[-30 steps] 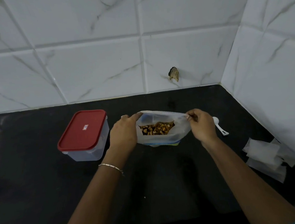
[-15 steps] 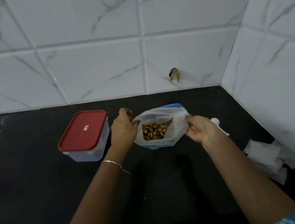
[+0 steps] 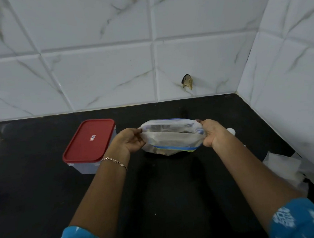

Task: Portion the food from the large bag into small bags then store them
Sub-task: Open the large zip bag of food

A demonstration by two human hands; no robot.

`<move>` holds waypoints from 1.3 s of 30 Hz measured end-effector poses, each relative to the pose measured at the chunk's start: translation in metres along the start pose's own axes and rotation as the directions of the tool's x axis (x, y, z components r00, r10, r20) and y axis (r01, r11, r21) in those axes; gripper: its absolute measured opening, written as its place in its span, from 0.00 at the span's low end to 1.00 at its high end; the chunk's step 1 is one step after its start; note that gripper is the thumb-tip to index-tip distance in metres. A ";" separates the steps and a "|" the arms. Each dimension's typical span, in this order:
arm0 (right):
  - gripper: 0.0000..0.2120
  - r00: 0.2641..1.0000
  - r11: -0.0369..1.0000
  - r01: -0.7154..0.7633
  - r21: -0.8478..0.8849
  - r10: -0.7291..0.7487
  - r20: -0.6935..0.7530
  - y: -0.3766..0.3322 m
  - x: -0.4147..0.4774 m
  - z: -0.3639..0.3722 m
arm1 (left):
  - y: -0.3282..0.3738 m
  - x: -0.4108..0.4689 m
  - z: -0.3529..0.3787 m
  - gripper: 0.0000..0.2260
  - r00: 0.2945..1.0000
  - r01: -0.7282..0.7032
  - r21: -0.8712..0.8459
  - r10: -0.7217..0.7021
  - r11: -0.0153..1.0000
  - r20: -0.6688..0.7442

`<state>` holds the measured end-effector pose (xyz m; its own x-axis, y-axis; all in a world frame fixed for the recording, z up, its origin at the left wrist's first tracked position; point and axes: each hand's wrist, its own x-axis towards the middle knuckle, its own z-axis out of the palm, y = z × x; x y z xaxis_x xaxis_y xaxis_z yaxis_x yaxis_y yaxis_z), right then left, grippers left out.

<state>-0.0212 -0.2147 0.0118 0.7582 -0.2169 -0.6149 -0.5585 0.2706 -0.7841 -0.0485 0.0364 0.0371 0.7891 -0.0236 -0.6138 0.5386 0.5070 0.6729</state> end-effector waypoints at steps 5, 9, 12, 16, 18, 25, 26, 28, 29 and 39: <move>0.09 0.997 1.000 -0.005 0.018 0.004 0.076 -0.012 -0.026 0.007 | 0.003 0.002 0.005 0.13 1.000 0.031 0.044 -0.031 0.999 0.005; 0.15 0.951 0.999 0.023 0.022 -0.029 0.309 -0.015 -0.031 0.005 | 0.007 0.007 0.016 0.08 0.993 -0.091 0.191 0.104 0.977 -0.060; 0.21 0.898 0.979 0.171 -0.113 -0.108 0.426 -0.010 -0.029 0.000 | 0.006 0.012 0.019 0.06 0.939 -0.255 0.532 0.339 0.807 -0.063; 0.10 0.843 0.855 0.447 -0.262 -0.304 0.444 0.003 -0.020 -0.005 | 0.003 0.017 0.015 0.13 0.751 -0.391 0.915 0.609 0.097 0.256; 0.07 0.830 0.819 0.501 -0.281 -0.361 0.426 0.003 -0.019 -0.005 | 0.000 0.016 0.017 0.13 0.719 -0.394 0.916 0.595 -0.076 0.358; 0.08 0.870 0.840 0.473 -0.265 -0.398 0.291 -0.005 -0.014 0.006 | 0.010 0.024 0.015 0.14 0.838 -0.401 0.888 0.482 0.224 0.257; 0.07 0.898 0.889 0.405 -0.211 -0.344 0.275 -0.005 -0.012 0.007 | 0.011 0.024 0.014 0.13 0.864 -0.410 0.837 0.448 0.361 0.230; 0.06 0.948 0.967 0.237 -0.096 -0.208 0.242 -0.006 -0.008 0.009 | 0.013 0.026 0.011 0.09 0.909 -0.381 0.693 0.385 0.612 0.160; 0.06 0.964 0.986 0.161 -0.047 -0.147 0.223 -0.007 -0.007 0.011 | 0.014 0.029 0.009 0.08 0.929 -0.348 0.611 0.347 0.711 0.125; 0.05 0.972 0.985 0.079 0.155 -0.111 0.209 -0.017 -0.009 0.028 | 0.005 0.046 0.002 0.12 0.984 -0.175 -0.012 0.175 0.985 0.022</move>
<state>-0.0094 -0.1906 0.0332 0.8689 -0.0449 -0.4930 -0.4380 0.3945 -0.8078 -0.0091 0.0361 0.0125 0.8776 0.0463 -0.4771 0.3887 0.5136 0.7649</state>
